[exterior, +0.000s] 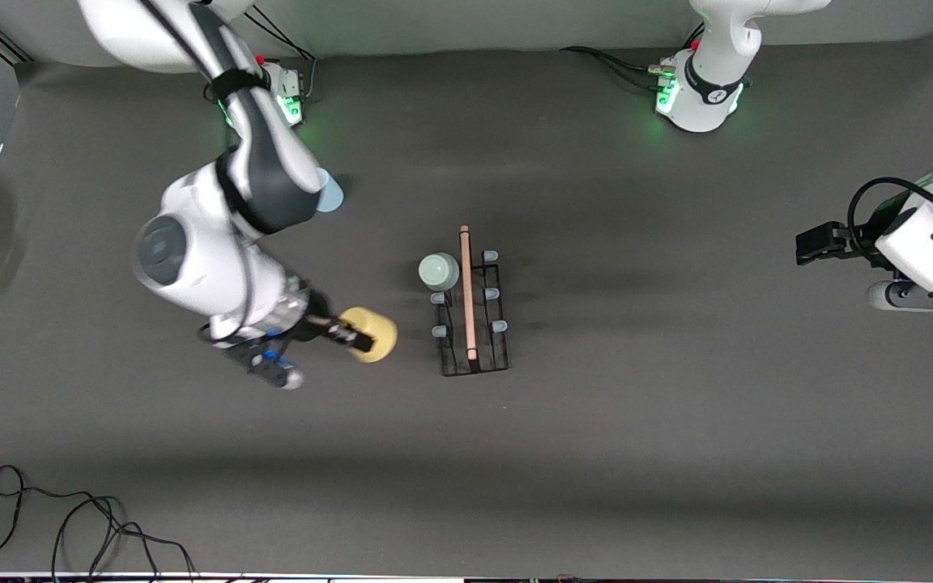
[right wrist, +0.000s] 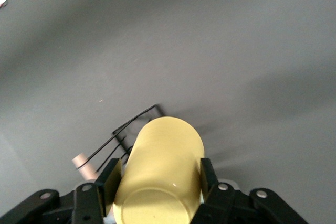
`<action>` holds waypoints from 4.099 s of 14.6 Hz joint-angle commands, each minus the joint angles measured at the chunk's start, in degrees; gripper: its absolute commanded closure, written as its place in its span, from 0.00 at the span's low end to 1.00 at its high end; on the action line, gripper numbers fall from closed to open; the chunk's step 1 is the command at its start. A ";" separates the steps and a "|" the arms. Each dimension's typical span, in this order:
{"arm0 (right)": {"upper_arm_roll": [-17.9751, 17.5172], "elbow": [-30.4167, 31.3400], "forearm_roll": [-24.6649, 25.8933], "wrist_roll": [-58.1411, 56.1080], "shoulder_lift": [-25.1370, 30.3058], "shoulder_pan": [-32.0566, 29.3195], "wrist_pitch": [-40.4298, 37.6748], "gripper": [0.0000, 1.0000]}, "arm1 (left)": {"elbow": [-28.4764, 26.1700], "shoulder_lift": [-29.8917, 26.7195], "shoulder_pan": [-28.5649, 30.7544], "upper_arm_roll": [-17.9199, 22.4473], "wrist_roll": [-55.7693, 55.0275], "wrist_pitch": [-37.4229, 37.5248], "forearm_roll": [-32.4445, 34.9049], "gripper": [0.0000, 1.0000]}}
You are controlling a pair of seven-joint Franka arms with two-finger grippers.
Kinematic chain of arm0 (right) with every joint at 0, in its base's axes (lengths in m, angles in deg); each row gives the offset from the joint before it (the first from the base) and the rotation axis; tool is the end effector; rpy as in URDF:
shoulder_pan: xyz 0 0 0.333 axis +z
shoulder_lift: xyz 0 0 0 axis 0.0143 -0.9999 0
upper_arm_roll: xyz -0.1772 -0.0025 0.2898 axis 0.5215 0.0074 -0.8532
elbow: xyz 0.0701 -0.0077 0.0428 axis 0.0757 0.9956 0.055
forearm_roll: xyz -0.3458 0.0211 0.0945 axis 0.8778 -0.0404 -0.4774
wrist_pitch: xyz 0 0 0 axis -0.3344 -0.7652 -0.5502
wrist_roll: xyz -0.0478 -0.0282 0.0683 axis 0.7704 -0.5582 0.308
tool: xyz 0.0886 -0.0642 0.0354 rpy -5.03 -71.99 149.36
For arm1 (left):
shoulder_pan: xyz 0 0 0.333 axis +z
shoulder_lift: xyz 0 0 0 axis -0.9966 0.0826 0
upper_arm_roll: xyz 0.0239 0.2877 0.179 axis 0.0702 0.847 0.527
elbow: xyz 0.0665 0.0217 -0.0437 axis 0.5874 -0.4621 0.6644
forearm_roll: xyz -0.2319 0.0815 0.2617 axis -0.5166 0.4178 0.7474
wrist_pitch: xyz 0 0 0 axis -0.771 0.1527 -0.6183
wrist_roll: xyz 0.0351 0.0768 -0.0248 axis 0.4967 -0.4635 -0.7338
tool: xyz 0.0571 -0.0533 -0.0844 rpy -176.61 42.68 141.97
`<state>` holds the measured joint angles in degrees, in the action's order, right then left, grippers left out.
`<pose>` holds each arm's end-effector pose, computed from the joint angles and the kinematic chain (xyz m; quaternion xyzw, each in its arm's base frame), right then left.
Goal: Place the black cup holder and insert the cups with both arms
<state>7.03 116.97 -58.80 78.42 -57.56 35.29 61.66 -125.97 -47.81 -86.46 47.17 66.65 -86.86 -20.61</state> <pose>0.6019 0.3107 0.4436 -0.9550 0.2579 0.0327 0.1427 0.5635 -0.0489 0.5986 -0.9974 0.0251 0.0679 0.0006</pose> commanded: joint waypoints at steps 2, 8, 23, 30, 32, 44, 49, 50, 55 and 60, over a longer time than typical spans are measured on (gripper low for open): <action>0.54 -3.59 -0.10 7.73 -4.63 3.43 3.18 1.00 | -0.42 -1.69 -0.03 0.21 0.17 0.41 0.50 0.00; 0.63 -3.42 1.39 9.34 -7.45 6.43 7.68 1.00 | -0.41 -2.04 -0.56 -0.06 -0.53 0.06 0.59 0.00; 1.41 -3.68 9.37 5.67 -5.80 4.68 2.89 0.00 | -0.68 -1.86 0.32 0.21 0.00 -0.21 0.77 0.00; 4.91 -3.50 9.91 -16.39 7.12 -5.78 -23.13 0.00 | -0.77 -1.86 0.32 0.21 -0.09 -0.21 0.86 0.00; 10.27 -3.50 9.92 -21.58 10.55 -5.70 -27.80 0.00 | -0.77 -1.86 0.32 0.21 -0.18 -0.21 0.86 0.00; 20.05 -2.98 20.02 -40.84 16.72 -6.05 -29.32 0.00 | -0.85 -1.86 0.32 0.21 -0.27 -0.29 0.86 0.00; 19.70 -0.61 20.20 -41.38 17.68 -6.40 -27.12 0.00 | -0.85 -1.86 0.23 0.21 -0.27 -0.29 0.94 0.00; 18.48 -0.60 20.20 -41.38 17.95 -8.75 -27.12 0.00 | -0.85 -1.78 0.32 0.21 -0.27 -0.29 0.94 0.00; 2.59 0.98 24.24 -42.52 20.75 -24.31 -27.30 0.00 | -0.85 -1.78 0.32 0.21 -0.27 -0.38 0.94 0.00; -7.27 9.38 24.42 -42.61 26.54 -34.07 -22.22 0.00 | -0.85 -1.78 0.23 0.21 -0.27 -0.38 0.94 0.00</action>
<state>3.60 118.43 -35.89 36.79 -36.61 4.55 34.77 -126.09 -48.96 -86.14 47.43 66.66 -86.87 -20.48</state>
